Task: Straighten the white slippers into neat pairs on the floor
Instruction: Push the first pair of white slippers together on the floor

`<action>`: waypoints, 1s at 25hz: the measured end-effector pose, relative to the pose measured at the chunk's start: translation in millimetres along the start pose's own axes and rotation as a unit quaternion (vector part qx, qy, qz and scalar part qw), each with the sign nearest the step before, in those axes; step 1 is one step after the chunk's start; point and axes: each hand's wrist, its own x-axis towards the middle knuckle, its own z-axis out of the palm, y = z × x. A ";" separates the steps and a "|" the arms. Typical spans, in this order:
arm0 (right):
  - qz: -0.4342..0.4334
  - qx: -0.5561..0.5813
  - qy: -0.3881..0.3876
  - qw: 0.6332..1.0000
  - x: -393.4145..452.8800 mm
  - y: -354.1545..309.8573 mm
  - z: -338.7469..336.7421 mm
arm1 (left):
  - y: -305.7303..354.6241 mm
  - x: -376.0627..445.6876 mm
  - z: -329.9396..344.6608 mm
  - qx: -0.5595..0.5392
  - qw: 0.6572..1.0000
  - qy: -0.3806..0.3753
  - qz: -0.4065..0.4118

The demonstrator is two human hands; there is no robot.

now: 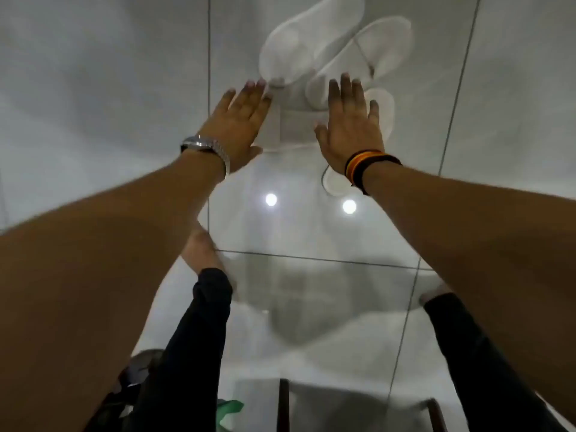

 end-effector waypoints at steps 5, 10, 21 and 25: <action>0.002 0.004 -0.043 0.999 61.9 35.7 85.7 | 4.0 98.3 66.0 -0.014 1.000 -0.007 0.015; -0.012 -0.035 -0.033 0.999 99.7 72.1 117.0 | -2.7 155.3 90.9 -0.029 0.999 -0.043 0.012; 0.026 0.052 -0.043 0.997 63.4 72.1 100.0 | 9.8 97.2 89.8 -0.079 0.993 0.005 -0.086; 0.029 0.173 -0.119 0.977 36.2 -45.1 141.6 | -12.9 120.1 88.8 -0.075 0.997 -0.003 -0.020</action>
